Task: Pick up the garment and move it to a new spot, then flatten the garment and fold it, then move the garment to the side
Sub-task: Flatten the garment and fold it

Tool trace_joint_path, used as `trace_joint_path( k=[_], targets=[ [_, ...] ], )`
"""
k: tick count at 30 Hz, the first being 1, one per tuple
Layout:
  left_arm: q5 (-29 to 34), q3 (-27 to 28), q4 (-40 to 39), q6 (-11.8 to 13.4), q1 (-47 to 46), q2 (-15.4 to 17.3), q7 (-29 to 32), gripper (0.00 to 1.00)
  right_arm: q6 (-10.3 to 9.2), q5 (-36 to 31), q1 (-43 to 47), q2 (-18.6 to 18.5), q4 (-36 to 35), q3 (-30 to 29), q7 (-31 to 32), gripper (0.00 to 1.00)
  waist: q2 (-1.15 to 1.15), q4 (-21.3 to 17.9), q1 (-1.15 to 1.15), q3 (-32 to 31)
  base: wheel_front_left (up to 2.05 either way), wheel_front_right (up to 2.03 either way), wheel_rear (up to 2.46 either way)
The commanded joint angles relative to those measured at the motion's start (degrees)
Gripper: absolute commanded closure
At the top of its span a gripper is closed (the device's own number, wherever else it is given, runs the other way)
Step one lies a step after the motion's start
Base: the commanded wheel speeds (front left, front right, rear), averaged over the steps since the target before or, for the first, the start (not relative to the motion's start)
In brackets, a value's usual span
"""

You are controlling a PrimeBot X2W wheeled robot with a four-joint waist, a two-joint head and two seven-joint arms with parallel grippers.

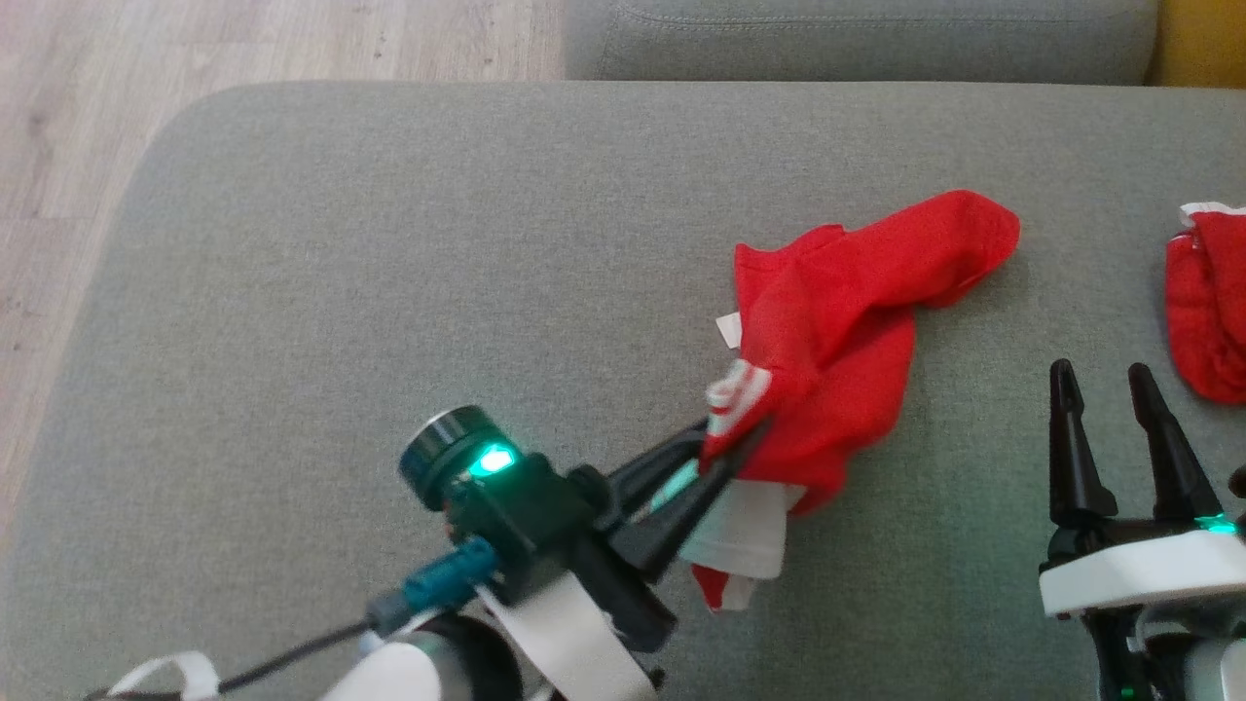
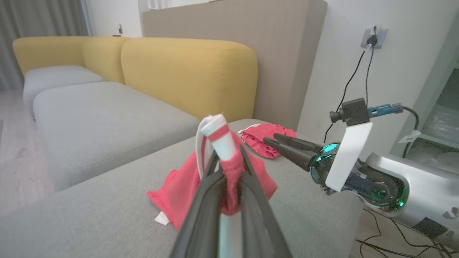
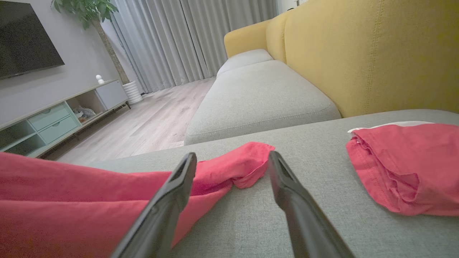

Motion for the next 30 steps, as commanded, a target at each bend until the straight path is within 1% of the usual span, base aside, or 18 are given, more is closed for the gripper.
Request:
trace_joint_path(
  k=[1, 4, 7, 10, 13, 14, 15, 16, 19, 22, 24, 25, 26, 28, 30],
  targets=[
    [-0.97, 3.75, -1.88, 1.13, -0.76, 0.64, 0.32, 1.00, -0.04, 0.32, -0.52, -0.32, -1.99, 1.33, -0.38, 0.00, 0.00, -0.14, 0.00, 0.17, 0.00, 0.00, 0.00],
    [-2.48, 7.74, 1.40, 3.99, 0.78, 1.43, 0.44, 1.00, -0.04, 0.54, -0.66, -0.32, -2.12, 1.40, -0.36, 0.00, 0.00, -0.49, 0.00, 0.63, 0.00, 0.00, 0.00],
    [-4.99, 11.99, 6.80, 6.27, 2.26, 1.78, -0.38, 1.00, -0.04, 0.56, -0.95, -0.32, -2.34, 1.57, -0.26, 0.00, 0.00, -0.96, 0.00, 1.53, 0.00, 0.00, 0.00],
    [-7.67, 16.71, 14.05, 7.71, 2.66, 2.36, -1.91, 1.00, -0.04, 0.45, -1.48, -0.32, -2.62, 1.89, -0.10, 0.00, 0.00, -1.65, 0.00, 2.75, 0.00, 0.00, 0.00],
    [-10.89, 21.50, 22.41, 8.43, 1.71, 2.33, -4.03, 1.00, -0.04, 0.28, -2.22, -0.32, -2.78, 2.01, 0.11, 0.00, 0.00, -2.27, 0.00, 4.28, 0.00, 0.00, 0.00],
    [-10.89, 21.50, 22.41, 8.43, 1.71, 2.33, -4.03, 1.00, -0.04, 0.28, -2.22, -0.32, -2.78, 2.01, 0.11, 0.00, 0.00, -2.27, 0.00, 4.28, 0.00, 0.00, 0.00],
    [-12.65, 24.41, 28.42, 8.23, 0.02, 2.43, -5.93, 1.00, -0.04, 0.20, -2.73, -0.32, -2.85, 2.12, 0.27, 0.00, 0.00, -2.70, 0.00, 5.31, 0.00, 0.00, 0.00],
    [-12.65, 24.41, 28.42, 8.23, 0.02, 2.43, -5.93, 1.00, -0.04, 0.20, -2.73, -0.32, -2.85, 2.12, 0.27, 0.00, 0.00, -2.70, 0.00, 5.31, 0.00, 0.00, 0.00],
    [-14.27, 27.71, 36.84, 7.28, -3.42, 2.56, -9.52, 1.00, -0.04, 0.02, -3.43, -0.32, -3.18, 2.33, 0.45, 0.00, 0.00, -3.33, 0.00, 6.70, 0.00, 0.00, 0.00],
    [-14.40, 28.98, 44.19, 5.64, -7.01, 2.75, -13.19, 1.00, -0.04, -0.22, -4.04, -0.32, -3.40, 2.16, 0.57, 0.00, 0.00, -3.57, 0.00, 7.60, 0.00, 0.00, 0.00],
    [-14.20, 29.08, 48.47, 4.00, -9.27, 2.66, -15.84, 1.00, -0.04, -0.36, -4.28, -0.32, -3.57, 2.14, 0.62, 0.00, 0.00, -3.53, 0.00, 7.95, 0.00, 0.00, 0.00],
    [-13.86, 28.98, 50.41, 3.43, -10.19, 2.55, -17.23, 0.66, -0.04, -0.44, -4.36, -0.32, -3.63, 2.14, 0.64, 0.00, 0.00, -3.49, 0.00, 8.01, 0.00, 0.00, 0.00],
    [-13.51, 28.77, 52.26, 3.06, -10.85, 2.35, -18.34, 0.00, -0.04, -0.63, -4.46, -0.32, -3.69, 2.22, 0.60, 0.00, 0.00, -3.45, 0.00, 7.99, 0.00, 0.00, 0.00],
    [-12.78, 28.50, 54.75, 2.65, -11.78, 1.74, -21.18, 0.00, -0.04, -1.20, -4.72, -0.32, -4.02, 2.40, 0.26, 0.00, 0.00, -3.34, 0.00, 7.85, 0.00, 0.00, 0.00],
    [-11.13, 27.99, 56.31, 3.10, -12.07, 1.40, -24.61, 0.00, -0.04, -1.56, -4.82, -0.32, -4.24, 2.44, 0.17, 0.00, 0.00, -3.15, 0.00, 7.51, 0.00, 0.00, 0.00]
  ],
)
